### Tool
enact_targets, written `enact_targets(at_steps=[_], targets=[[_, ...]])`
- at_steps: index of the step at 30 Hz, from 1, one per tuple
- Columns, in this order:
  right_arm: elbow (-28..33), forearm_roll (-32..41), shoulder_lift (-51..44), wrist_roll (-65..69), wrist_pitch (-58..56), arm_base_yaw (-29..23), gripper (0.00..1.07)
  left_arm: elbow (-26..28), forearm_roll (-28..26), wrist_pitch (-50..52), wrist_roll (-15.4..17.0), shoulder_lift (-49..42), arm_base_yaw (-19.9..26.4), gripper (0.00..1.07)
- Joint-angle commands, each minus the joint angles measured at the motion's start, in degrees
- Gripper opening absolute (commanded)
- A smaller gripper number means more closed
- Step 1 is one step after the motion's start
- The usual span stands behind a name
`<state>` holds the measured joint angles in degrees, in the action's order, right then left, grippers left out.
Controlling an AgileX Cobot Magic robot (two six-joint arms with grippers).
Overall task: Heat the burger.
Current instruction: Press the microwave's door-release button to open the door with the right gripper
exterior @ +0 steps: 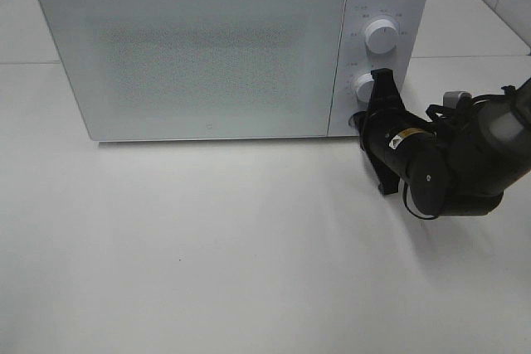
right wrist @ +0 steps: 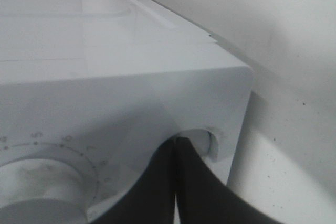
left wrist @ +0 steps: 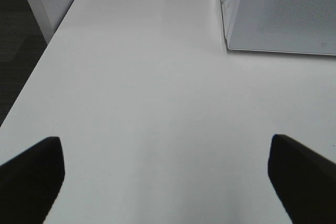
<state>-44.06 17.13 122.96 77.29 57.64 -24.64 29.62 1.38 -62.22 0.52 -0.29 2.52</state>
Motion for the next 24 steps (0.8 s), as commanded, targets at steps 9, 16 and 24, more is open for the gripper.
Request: enact_targets(at_steps=[9,16,24], targets=[[-7.0,9.7,-0.9,-7.6,12.5,1.2,0.0,-0.2,0.0,0.9,0.2,-0.7,0.2,0.98],[-10.6,10.0,-1.0,-9.5,17.1,3.1,0.0,-0.2,0.0,0.9,0.2,-0.7,0.2,0.98],[-10.4,9.4,-1.1,-8.5,19.0,3.0,0.0,-0.2,0.0,0.9,0.2,-0.7,0.2,0.98]])
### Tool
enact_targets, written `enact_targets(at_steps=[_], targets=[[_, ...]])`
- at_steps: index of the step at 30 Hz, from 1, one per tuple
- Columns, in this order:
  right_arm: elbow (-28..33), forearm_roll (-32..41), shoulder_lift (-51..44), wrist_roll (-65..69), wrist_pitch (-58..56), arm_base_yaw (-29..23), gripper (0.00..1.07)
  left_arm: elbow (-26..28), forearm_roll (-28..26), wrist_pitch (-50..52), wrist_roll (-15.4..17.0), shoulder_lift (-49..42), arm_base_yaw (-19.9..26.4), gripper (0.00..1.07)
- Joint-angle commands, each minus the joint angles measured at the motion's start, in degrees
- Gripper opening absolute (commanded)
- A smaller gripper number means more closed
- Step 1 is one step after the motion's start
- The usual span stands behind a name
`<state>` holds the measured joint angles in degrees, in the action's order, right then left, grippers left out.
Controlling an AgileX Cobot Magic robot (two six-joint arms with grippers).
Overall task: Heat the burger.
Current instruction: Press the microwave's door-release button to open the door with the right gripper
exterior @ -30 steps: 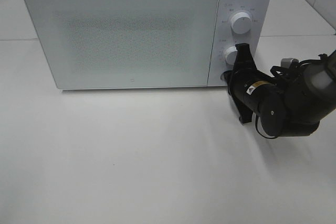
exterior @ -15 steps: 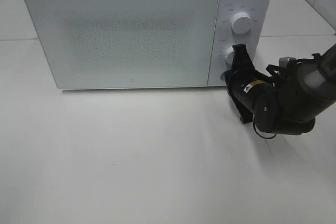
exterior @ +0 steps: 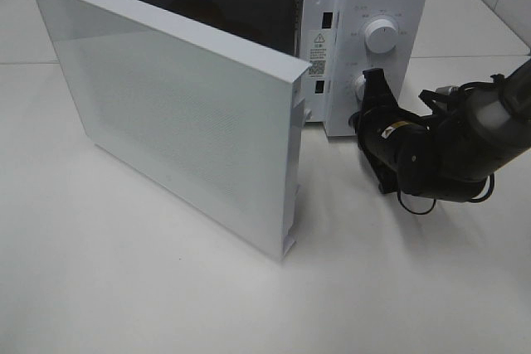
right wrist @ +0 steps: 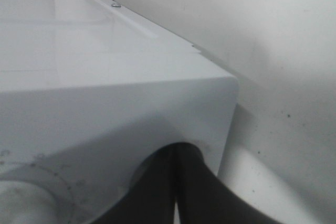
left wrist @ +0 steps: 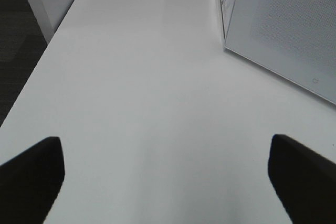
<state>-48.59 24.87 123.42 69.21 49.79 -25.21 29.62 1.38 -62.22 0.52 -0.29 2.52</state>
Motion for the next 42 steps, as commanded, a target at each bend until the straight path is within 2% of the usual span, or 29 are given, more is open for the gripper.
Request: enact_targets(at_steps=[1,8,19,29,34,36,42], targets=[[-5.9,1.7,-1.6,-0.4,26.8,3.6,0.0,-0.2,0.0,0.9,0.2,-0.7,0.2,0.98],[-5.7,-0.1,-2.8,-0.4,26.9,3.4,0.0,-0.2,0.0,0.9,0.2,-0.7,0.2,0.98],[-3.8,6.5,-3.1,-0.1,27.1,-0.4,0.0,-0.2,0.0,0.9,0.2,-0.7,0.2,0.98],[-3.8,6.8,-3.6,-0.2,24.2,-1.1,0.0,-0.2,0.0,0.9,0.2,-0.7,0.2,0.98],[-1.2,6.5,-5.6,-1.3,17.8,-1.1,0.0,-0.2,0.0,0.9,0.2,-0.7,0.2,0.98],[1.8,6.4,-6.8,-0.6,12.1,-1.1,0.0,-0.2,0.0,0.9,0.2,-0.7,0.2,0.98],[4.9,5.7,-8.4,1.4,8.9,-1.7,0.0,-0.2,0.0,0.9,0.2,-0.7,0.2,0.98]])
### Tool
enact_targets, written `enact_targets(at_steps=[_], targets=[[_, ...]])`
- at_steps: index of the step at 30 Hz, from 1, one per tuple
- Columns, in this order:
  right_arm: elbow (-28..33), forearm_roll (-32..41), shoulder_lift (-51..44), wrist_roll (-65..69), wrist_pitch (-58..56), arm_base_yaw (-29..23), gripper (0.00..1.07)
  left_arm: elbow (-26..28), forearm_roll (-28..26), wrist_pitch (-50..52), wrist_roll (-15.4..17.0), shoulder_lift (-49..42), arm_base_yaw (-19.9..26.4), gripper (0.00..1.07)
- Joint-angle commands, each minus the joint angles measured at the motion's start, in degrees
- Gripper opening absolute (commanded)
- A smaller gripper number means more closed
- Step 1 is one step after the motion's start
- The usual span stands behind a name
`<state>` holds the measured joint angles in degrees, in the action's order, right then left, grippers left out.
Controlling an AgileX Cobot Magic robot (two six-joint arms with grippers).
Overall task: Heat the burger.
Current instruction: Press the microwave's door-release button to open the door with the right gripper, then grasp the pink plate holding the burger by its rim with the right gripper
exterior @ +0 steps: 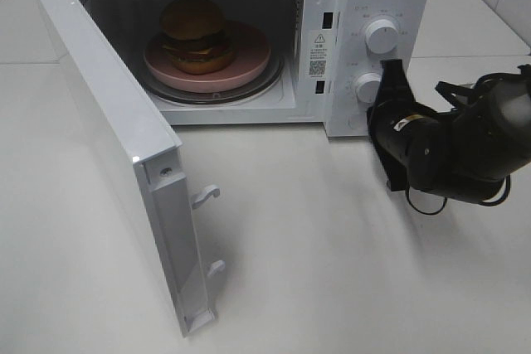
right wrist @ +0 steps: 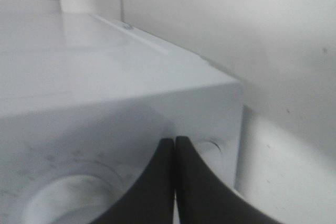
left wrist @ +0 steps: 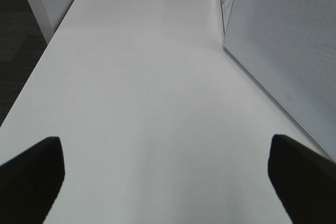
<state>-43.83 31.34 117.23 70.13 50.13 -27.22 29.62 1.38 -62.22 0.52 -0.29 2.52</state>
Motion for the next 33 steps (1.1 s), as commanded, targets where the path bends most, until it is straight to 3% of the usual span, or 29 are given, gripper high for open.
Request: enact_targets(at_steps=[1,10,16,23,33], targets=[[0.1,-0.8,-2.2,0.5,8.6,0.3,0.0,-0.2,0.0,0.9,0.2,-0.7,0.2,0.98],[6.8,-6.6,-10.5,-0.1,0.0,-0.5,0.0,-0.2,0.0,0.9,0.2,-0.7,0.2,0.98],[11.0,-6.5,-16.7,-3.3,-4.7,-0.5,0.0,-0.2,0.0,0.9,0.2,-0.7,0.2,0.98],[12.4,-6.3,-27.6,-16.8,-19.7,-0.2,0.0,-0.2,0.0,0.9,0.2,-0.7,0.2,0.98],[12.4,-6.3,-38.0,-39.3,-32.8,-0.2,0.0,-0.2,0.0,0.9,0.2,-0.7,0.2,0.98]])
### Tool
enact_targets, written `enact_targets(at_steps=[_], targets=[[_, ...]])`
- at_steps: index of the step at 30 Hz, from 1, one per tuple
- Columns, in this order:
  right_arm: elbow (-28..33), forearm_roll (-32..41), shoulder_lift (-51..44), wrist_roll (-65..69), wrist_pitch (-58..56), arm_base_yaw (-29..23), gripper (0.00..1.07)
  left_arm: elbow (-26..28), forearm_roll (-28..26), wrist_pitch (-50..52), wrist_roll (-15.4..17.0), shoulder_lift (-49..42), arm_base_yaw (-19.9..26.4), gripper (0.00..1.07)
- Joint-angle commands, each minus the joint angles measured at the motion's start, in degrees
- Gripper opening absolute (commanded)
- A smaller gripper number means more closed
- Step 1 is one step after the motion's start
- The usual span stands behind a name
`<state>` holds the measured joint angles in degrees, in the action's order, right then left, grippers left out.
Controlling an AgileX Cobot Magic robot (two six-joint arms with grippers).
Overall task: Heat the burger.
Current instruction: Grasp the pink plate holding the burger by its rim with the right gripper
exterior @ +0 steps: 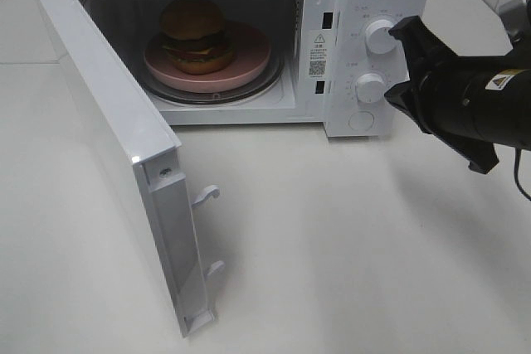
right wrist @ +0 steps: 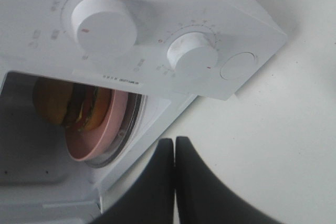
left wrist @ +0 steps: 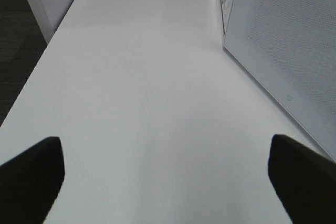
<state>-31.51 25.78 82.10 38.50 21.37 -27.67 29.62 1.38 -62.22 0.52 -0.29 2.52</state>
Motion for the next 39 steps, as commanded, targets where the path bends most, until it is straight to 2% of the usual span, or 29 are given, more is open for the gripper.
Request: enact_targets(at_steps=[1,11,19,22,24,27,32,39], targets=[[0.1,-0.7,-4.4,-12.4,-6.5,0.2,0.0,-0.2,0.0,0.9,0.2,-0.7,0.2,0.98],[0.0,-0.7,-7.8,-28.9,-17.8,0.2,0.01,-0.2,0.0,0.9,0.2,-0.7,0.2,0.98],[-3.8,-1.3,-7.8,-47.5,-31.0,0.2,0.02,-0.2,0.0,0.9,0.2,-0.7,0.2,0.98],[-5.1,-3.2,-7.8,-55.2,-34.0,0.2,0.03,-0.2,0.0,0.9,0.2,-0.7,0.2,0.98],[-6.2,-9.9,-8.1,-64.7,-36.0,0.2,0.04,-0.2,0.0,0.9,0.2,-0.7,0.2,0.98],[-6.6,-13.8,-8.3,-69.6,-35.9,0.2,0.05,-0.2,0.0,0.9,0.2,-0.7,0.2,0.98],[-6.6,-17.5,-8.3,-76.4,-35.7,0.2,0.06,-0.2,0.0,0.9,0.2,-0.7,0.2,0.98],[-6.6,-21.8,-8.3,-95.9,-36.0,0.2,0.06,-0.2,0.0,0.9,0.2,-0.7,0.2,0.98]])
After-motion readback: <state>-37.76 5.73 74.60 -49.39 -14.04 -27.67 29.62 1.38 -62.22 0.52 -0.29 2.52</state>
